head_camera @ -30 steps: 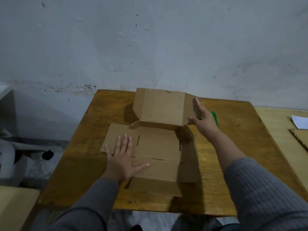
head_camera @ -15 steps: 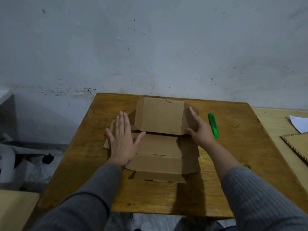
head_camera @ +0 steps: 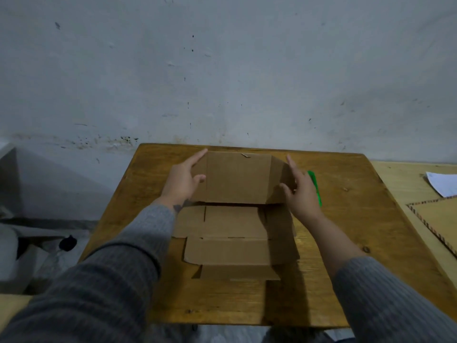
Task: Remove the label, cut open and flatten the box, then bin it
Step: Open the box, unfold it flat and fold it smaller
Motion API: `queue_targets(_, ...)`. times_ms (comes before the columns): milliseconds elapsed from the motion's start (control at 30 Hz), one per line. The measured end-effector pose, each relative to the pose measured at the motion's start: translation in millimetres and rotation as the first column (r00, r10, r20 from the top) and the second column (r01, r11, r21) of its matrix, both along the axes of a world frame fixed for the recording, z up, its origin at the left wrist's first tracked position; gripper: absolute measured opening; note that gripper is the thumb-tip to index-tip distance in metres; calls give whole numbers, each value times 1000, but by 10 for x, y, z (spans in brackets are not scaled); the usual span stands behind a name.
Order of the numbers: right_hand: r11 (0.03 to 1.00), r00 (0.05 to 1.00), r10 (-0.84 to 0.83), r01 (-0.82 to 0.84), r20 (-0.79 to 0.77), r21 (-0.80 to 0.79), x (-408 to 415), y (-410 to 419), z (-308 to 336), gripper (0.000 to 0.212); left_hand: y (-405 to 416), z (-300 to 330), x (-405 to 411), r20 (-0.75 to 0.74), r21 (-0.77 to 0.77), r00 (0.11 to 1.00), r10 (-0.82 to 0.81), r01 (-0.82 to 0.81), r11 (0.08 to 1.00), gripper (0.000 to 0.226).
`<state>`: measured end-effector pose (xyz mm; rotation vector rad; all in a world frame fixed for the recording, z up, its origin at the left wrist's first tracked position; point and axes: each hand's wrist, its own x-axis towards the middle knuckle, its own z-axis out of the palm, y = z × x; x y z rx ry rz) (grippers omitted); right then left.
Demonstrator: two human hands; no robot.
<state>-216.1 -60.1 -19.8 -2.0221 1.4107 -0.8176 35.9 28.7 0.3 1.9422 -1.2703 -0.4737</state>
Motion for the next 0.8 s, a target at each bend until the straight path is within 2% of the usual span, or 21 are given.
queue_targets(100, 1000, 998, -5, 4, 55, 24, -17, 2, 153, 56, 149, 5, 46, -25, 39, 999, -45, 46, 998, 73)
queue_targets(233, 997, 998, 25, -29, 61, 74, -110, 97, 179, 50, 379, -59, 69, -7, 67, 998, -67, 67, 995, 80)
queue_targets(300, 997, 994, 27, -35, 110, 76, -174, 186, 127, 45, 502, -90, 24, -23, 67, 997, -75, 77, 995, 78)
queue_targets(400, 996, 979, -24, 6, 203, 89, -246, 348, 58, 25, 688, -145, -85, 13, 55, 994, -109, 108, 993, 68)
queue_targets(500, 994, 976, -45, 21, 215, 111, -259, 484, 46, 29, 836, -153, -225, 70, 33, 990, -121, 119, 992, 59)
queue_targets(600, 988, 979, 3, -34, 203, 149, -248, 571, 67, 37, 903, -141, -321, 89, 48, 990, -113, 109, 993, 55)
queue_targets(700, 987, 980, 86, -109, 181, 122, -257, 628, 88, 34, 951, -140, -353, 29, 111, 989, -142, 138, 984, 63)
queue_targets(800, 979, 984, 148, -161, 103, 128, -304, 657, 106, 36, 994, -62, -396, 16, 211, 992, -126, 120, 970, 57)
